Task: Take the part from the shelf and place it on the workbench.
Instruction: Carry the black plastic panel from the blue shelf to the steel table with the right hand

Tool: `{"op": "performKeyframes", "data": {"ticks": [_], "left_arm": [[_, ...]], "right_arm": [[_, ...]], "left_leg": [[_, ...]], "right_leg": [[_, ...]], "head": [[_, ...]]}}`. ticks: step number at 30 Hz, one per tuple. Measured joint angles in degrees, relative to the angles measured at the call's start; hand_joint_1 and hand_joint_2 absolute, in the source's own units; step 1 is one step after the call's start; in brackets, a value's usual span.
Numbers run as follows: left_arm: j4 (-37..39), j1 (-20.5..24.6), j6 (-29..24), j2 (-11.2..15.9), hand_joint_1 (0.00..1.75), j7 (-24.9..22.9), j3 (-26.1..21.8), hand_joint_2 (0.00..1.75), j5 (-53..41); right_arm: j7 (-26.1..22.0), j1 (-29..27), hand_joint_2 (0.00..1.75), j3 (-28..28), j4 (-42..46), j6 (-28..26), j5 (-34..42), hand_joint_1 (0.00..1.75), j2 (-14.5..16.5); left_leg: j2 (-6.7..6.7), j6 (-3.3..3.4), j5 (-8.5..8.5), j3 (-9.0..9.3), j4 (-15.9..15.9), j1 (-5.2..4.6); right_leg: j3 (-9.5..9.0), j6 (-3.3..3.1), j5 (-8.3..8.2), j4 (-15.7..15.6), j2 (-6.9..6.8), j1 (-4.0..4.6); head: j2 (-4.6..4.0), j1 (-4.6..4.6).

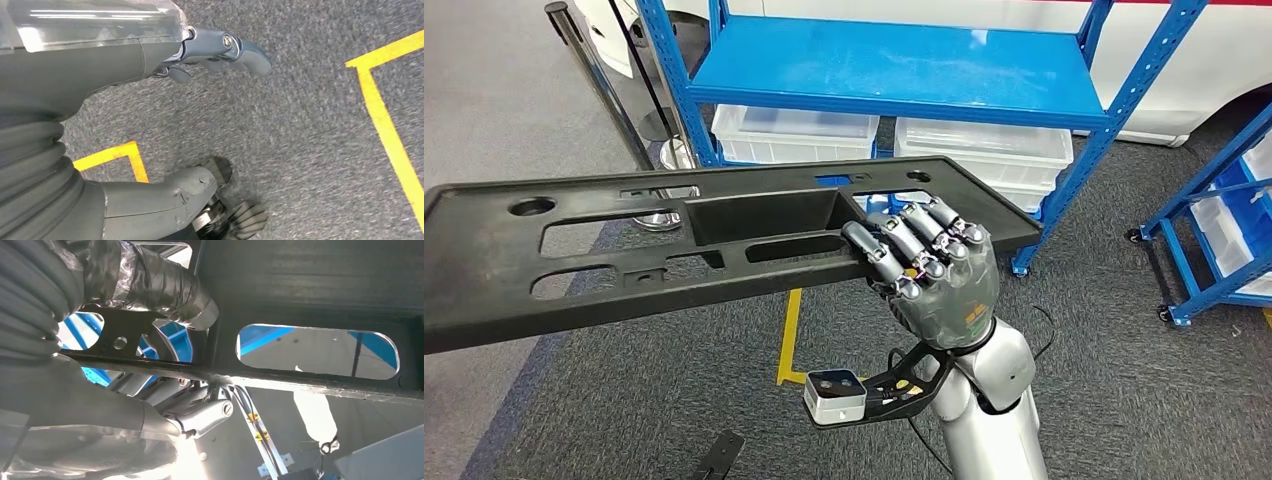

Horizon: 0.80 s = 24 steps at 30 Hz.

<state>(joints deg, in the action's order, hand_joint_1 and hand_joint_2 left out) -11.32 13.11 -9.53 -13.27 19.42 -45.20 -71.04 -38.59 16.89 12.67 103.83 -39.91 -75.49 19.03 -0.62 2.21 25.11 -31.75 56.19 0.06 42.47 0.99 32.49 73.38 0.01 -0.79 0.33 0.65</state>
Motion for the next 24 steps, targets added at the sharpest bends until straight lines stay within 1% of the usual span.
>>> {"op": "performKeyframes", "data": {"ticks": [1,2,3,4,5,6,7,8,9,10,11,12,13,14,15,16,17,18,19,20,21,22,24], "left_arm": [[0.0,0.0,0.0,0.0,0.0,0.0,0.0,1.75,0.0],[0.0,0.0,-0.1,-0.1,0.0,0.0,0.0,1.75,0.0],[0.0,0.0,-0.1,-0.1,0.0,0.0,0.0,1.75,0.0],[0.0,0.0,-0.1,-0.1,0.0,0.0,0.0,1.75,0.0],[0.0,0.0,-0.2,-0.2,0.0,0.0,0.0,1.75,0.0],[0.0,0.1,-0.2,-0.2,0.0,0.0,0.0,1.75,0.0],[0.0,0.1,-0.2,-0.3,0.0,0.0,0.0,1.75,0.0],[0.0,0.0,-0.3,-0.3,0.0,-0.1,0.0,1.75,0.0],[0.0,0.0,-0.3,-0.3,0.0,-0.1,0.0,1.75,0.0],[0.0,0.0,-0.3,-0.3,0.0,-0.1,0.0,1.75,0.0],[0.0,0.0,-0.3,-0.4,0.0,-0.1,0.0,1.75,0.0],[0.0,0.0,-0.3,-0.4,0.0,-0.1,0.0,1.75,0.0],[0.0,0.0,-0.3,-0.4,0.0,-0.1,0.0,1.75,0.0],[0.0,0.0,-0.3,-0.4,0.0,-0.1,0.0,1.75,0.0],[0.0,0.0,-0.3,-0.4,0.0,-0.1,0.0,1.75,0.0],[0.0,-0.1,-0.3,-0.4,0.0,-0.2,0.0,1.75,0.0],[0.0,-0.1,-0.3,-0.4,0.0,-0.2,0.0,1.75,0.0],[0.0,-0.1,-0.4,-0.4,0.0,-0.3,0.0,1.75,0.0],[0.0,-0.1,-0.4,-0.4,0.0,-0.3,0.0,1.75,0.1],[0.0,0.0,-0.5,-0.4,0.0,-0.3,0.0,1.75,0.1],[0.0,0.0,-0.6,-0.4,0.0,-0.3,0.0,1.75,0.1],[0.0,0.0,-0.6,-0.4,0.0,-0.2,0.0,1.75,0.1],[0.0,-0.2,-0.7,-0.5,0.0,-0.2,0.0,1.75,0.2]], "right_arm": [[-0.1,0.0,1.75,0.0,0.0,0.0,0.1,1.75,0.0],[-0.2,0.0,1.75,0.0,0.0,0.0,0.2,1.75,0.0],[-0.3,0.0,1.75,0.0,-0.1,0.0,0.3,1.75,0.0],[-0.4,0.0,1.75,0.0,-0.1,0.0,0.3,1.75,0.0],[-0.4,0.0,1.75,0.0,-0.1,0.0,0.3,1.75,0.0],[-0.4,0.0,1.75,0.0,-0.1,0.0,0.3,1.75,0.0],[-0.4,0.0,1.75,0.0,-0.1,0.0,0.3,1.75,0.0],[-0.5,0.0,1.75,0.0,-0.1,0.0,0.3,1.75,0.0],[-0.5,0.0,1.75,0.0,-0.1,0.0,0.4,1.75,0.0],[-0.5,0.0,1.75,0.0,-0.1,0.0,0.4,1.75,0.0],[-0.5,0.1,1.75,0.0,-0.1,0.0,0.4,1.75,0.1],[-0.5,0.1,1.75,0.0,-0.1,0.0,0.4,1.75,0.1],[-0.5,0.1,1.75,0.0,-0.1,0.0,0.4,1.75,0.1],[-0.5,0.1,1.75,0.0,-0.1,0.0,0.4,1.75,0.1],[-0.5,0.1,1.75,0.0,-0.1,0.0,0.4,1.75,0.1],[-0.5,0.1,1.75,0.0,-0.2,0.0,0.4,1.75,0.1],[-0.5,0.1,1.75,0.0,-0.2,0.0,0.4,1.75,0.1],[-0.5,0.1,1.75,0.0,-0.3,0.0,0.4,1.75,0.1],[-0.5,0.1,1.75,0.0,-0.3,0.0,0.4,1.75,0.1],[-0.5,0.1,1.75,0.0,-0.3,0.0,0.4,1.75,0.1],[-0.5,0.1,1.75,0.0,-0.4,0.0,0.4,1.75,0.1],[-0.5,0.2,1.75,0.0,-0.4,0.0,0.4,1.75,0.1],[-0.5,0.2,1.75,0.0,-0.4,0.0,0.4,1.75,0.1]], "left_leg": [[-0.04,-0.07,-0.23,-0.6,0.3,0.02],[-0.06,-0.18,-0.4,-1.17,0.7,0.08],[-0.07,-0.3,-0.49,-1.7,1.1,0.14],[-0.06,-0.45,-0.52,-2.21,1.6,0.19],[-0.05,-0.67,-0.54,-2.7,2.1,0.17],[-0.04,-0.96,-0.62,-3.07,2.5,0.13],[-0.03,-1.3,-0.76,-3.38,2.8,0.08],[-0.03,-1.69,-1.0,-3.54,2.9,0.06],[0.0,-2.04,-1.12,-3.67,2.9,0.11],[0.06,-2.35,-0.71,-3.93,3.2,0.19],[0.13,-2.65,0.52,-4.42,4.4,0.29],[0.2,-2.9,2.48,-5.24,6.6,0.41],[0.24,-3.16,4.92,-6.31,9.8,0.52],[0.24,-3.42,7.17,-7.41,13.5,0.6],[0.24,-3.61,8.56,-8.12,16.5,0.67],[0.23,-3.75,8.93,-8.09,17.9,0.71],[0.23,-3.82,8.17,-6.99,17.3,0.76],[0.23,-3.79,6.68,-4.87,14.5,0.8],[0.27,-3.7,5.38,-2.25,10.3,0.83],[0.37,-3.54,4.55,0.24,6.3,0.74],[0.5,-3.29,4.13,1.9,3.5,0.6],[0.63,-3.03,4.14,2.64,2.0,0.43],[0.74,-2.35,3.5,2.42,1.7,0.24]], "right_leg": [[-0.1,0.11,0.1,1.4,-0.01,-0.1],[-1.34,0.2,-0.81,0.6,-0.04,-0.24],[-3.64,0.28,-2.26,-2.3,-0.09,-0.41],[-6.21,0.29,-3.21,-6.1,-0.15,-0.54],[-8.35,0.16,-3.87,-9.5,-0.16,-0.47],[-9.55,-0.03,-4.06,-11.7,-0.15,-0.36],[-9.83,-0.27,-3.88,-12.5,-0.1,-0.16],[-9.69,-0.6,-4.1,-12.6,-0.04,0.02],[-9.51,-1.01,-4.36,-12.8,-0.06,-0.06],[-9.36,-1.51,-4.7,-13.1,-0.12,-0.13],[-9.13,-2.07,-5.15,-13.3,-0.2,-0.25],[-8.78,-2.52,-5.61,-13.5,-0.29,-0.36],[-8.3,-2.78,-6.02,-13.5,-0.33,-0.33],[-7.74,-2.89,-6.41,-13.5,-0.34,-0.32],[-7.17,-2.87,-6.79,-13.4,-0.35,-0.31],[-6.6,-2.81,-7.13,-13.3,-0.35,-0.31],[-6.06,-2.71,-7.46,-13.1,-0.34,-0.35],[-5.62,-2.57,-7.74,-13.0,-0.31,-0.39],[-5.29,-2.36,-7.99,-12.9,-0.29,-0.44],[-5.02,-2.06,-8.28,-12.8,-0.27,-0.43],[-4.87,-1.71,-8.6,-12.8,-0.27,-0.43],[-4.78,-1.36,-8.97,-12.9,-0.29,-0.42],[-4.66,-0.62,-9.8,-13.3,-0.29,-0.41]], "head": [[0.0,0.0],[0.0,-0.01],[0.0,0.0],[0.0,-0.01],[0.0,0.01],[0.0,0.01],[0.0,0.02],[0.0,0.02],[0.0,0.0],[0.0,0.01],[0.0,0.01],[0.0,0.02],[0.0,0.02],[0.0,0.02],[0.0,0.02],[0.0,0.02],[0.0,0.03],[0.0,0.03],[0.0,0.03],[0.0,0.03],[0.0,0.03],[0.0,0.02],[0.0,0.02]]}}
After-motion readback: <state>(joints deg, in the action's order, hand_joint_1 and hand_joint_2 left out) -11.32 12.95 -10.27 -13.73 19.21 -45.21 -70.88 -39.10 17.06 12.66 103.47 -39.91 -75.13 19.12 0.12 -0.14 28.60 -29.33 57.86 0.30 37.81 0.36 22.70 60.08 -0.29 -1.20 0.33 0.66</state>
